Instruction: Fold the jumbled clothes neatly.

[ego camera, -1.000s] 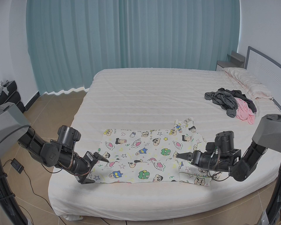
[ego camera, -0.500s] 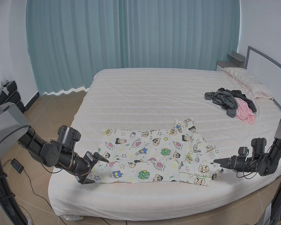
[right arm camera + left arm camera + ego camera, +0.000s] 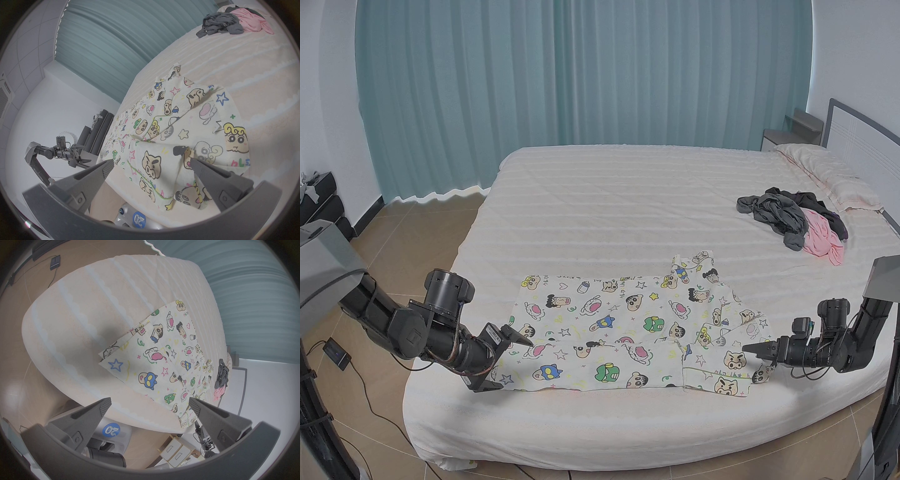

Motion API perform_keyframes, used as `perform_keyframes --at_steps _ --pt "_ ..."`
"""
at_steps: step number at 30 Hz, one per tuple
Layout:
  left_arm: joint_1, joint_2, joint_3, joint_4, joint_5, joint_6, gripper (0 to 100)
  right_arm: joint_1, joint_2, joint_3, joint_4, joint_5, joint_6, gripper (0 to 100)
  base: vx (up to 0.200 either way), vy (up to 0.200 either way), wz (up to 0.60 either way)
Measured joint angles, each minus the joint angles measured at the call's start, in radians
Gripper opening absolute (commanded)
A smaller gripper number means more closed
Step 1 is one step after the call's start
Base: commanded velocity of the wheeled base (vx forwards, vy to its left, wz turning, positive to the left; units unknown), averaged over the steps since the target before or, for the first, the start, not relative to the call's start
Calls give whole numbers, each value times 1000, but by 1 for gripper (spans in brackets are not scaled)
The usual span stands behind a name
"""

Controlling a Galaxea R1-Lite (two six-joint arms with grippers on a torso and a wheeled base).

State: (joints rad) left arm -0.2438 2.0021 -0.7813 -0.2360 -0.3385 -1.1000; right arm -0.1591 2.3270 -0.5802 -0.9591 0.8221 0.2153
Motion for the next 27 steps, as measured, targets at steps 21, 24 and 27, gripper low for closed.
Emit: perform_keyframes --at_steps 21,24,27 --pt "-5 6 7 -14 3 -1 100 -21 65 -61 -3 -1 1 0 0 0 0" --pt "-6 6 7 -14 3 -1 100 -10 71 -69 -4 -2 0 0 0 0 0" --pt "-6 6 7 -14 4 -1 100 3 73 -64 -4 -1 0 0 0 0 0"
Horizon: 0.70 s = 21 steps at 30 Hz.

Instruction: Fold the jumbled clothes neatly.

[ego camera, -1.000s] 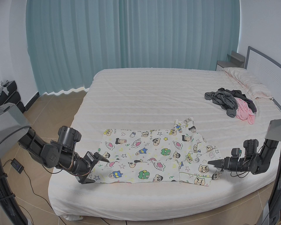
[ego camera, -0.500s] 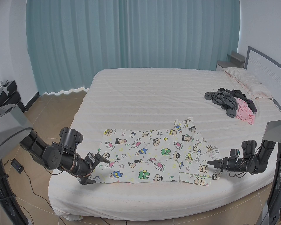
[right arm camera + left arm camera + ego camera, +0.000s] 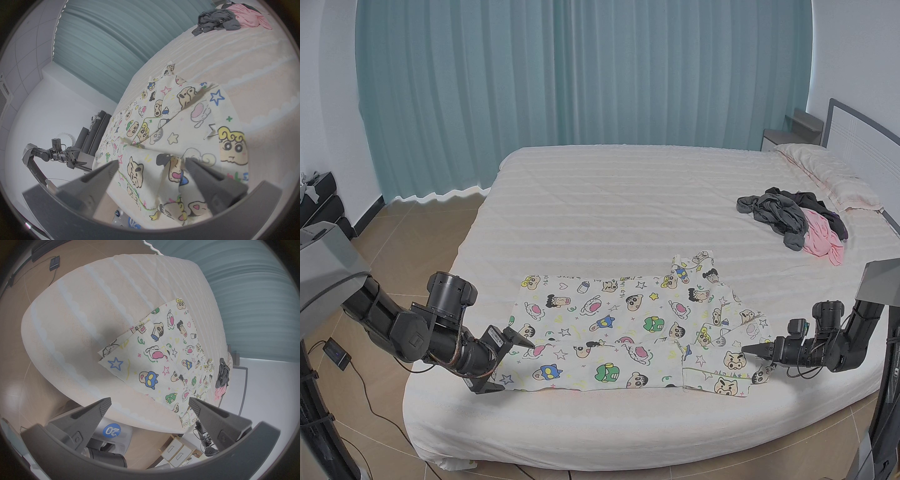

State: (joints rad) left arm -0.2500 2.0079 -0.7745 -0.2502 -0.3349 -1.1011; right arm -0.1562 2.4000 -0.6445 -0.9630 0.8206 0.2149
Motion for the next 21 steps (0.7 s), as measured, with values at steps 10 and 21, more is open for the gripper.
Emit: perform_keyframes --at_steps 10,21 --pt "0 0 0 0 0 0 100 -7 2 -20 -3 12 44 0 0 0 0" --pt "0 1 0 -1 1 0 100 5 -1 -65 -89 2 173 0 0 0 0"
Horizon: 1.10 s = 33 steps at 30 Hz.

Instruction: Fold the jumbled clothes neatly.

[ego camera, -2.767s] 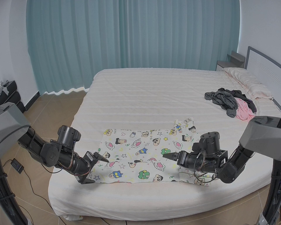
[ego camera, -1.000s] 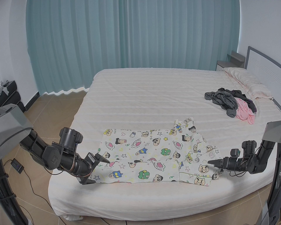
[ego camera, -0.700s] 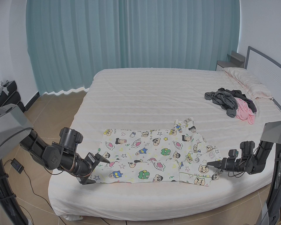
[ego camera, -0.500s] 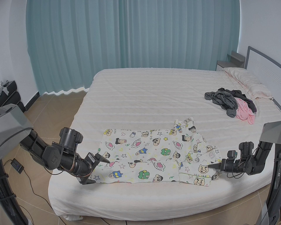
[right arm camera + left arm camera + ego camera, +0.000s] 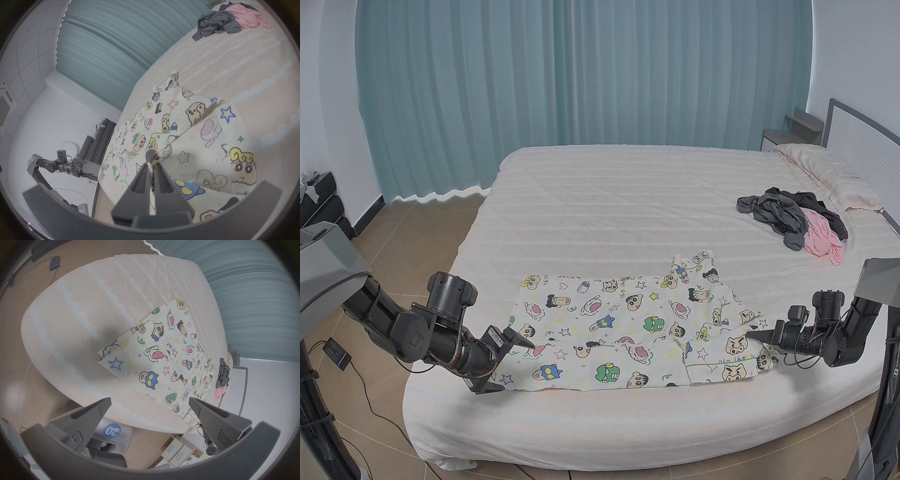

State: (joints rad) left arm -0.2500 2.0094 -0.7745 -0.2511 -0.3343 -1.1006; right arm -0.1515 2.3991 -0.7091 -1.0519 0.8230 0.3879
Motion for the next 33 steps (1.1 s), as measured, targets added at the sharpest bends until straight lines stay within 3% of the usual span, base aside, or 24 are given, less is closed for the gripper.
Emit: perform_keyframes --at_steps 8,9,17,21,29,33 --pt "0 0 0 0 0 0 100 -1 27 -37 8 -4 4 0 0 0 0" --pt "0 0 0 0 1 0 100 -1 29 -40 10 -5 4 100 0 0 0" --pt "1 1 -8 0 3 -5 100 -1 41 -54 37 -12 5 100 0 0 0" --pt "31 5 -25 -34 51 18 100 -2 41 -47 33 -11 4 100 0 0 0" --pt "81 42 -96 -73 37 253 100 -2 40 -28 19 -10 1 100 0 0 0" --pt "100 96 -152 -74 -10 435 100 -1 40 -23 12 -10 3 100 0 0 0"
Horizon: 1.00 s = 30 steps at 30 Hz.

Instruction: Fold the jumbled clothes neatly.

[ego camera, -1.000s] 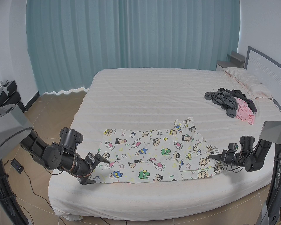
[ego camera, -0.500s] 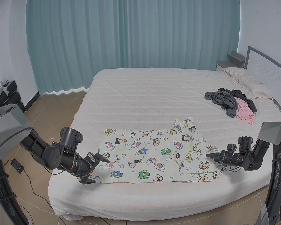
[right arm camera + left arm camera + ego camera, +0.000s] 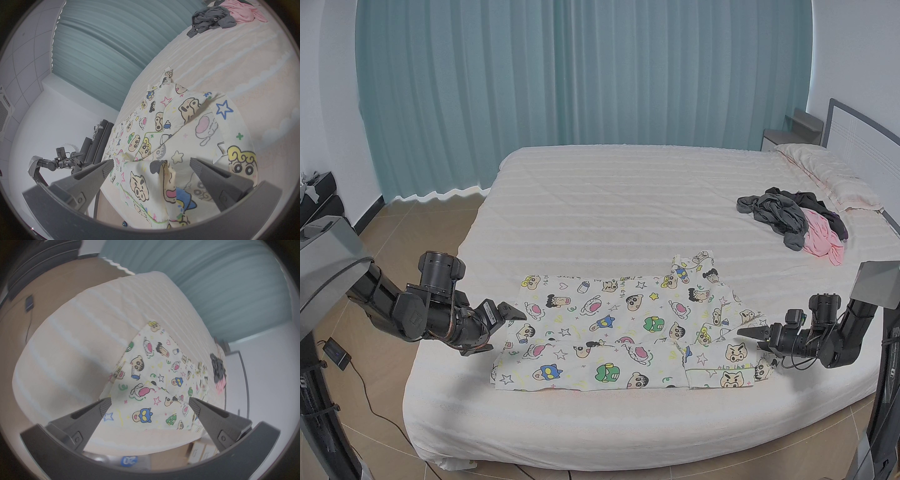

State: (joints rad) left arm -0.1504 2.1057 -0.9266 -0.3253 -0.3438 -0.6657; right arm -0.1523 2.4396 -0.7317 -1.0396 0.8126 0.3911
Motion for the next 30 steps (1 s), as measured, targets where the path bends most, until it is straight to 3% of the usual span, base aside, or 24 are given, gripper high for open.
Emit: perform_keyframes --at_steps 6,15,25,26,30 --pt "29 68 -4 -3 -38 198 100 3 1 2 0 0 0 100 0 0 0" --pt "62 147 40 -93 -74 279 100 9 4 0 0 0 0 100 0 0 0" --pt "64 162 103 -210 -122 295 100 12 6 -1 1 0 0 100 0 0 0" --pt "64 164 108 -220 -124 295 0 12 6 -2 1 0 0 100 0 0 0" --pt "60 171 111 -217 -121 291 0 13 6 -3 1 0 0 100 0 0 0"
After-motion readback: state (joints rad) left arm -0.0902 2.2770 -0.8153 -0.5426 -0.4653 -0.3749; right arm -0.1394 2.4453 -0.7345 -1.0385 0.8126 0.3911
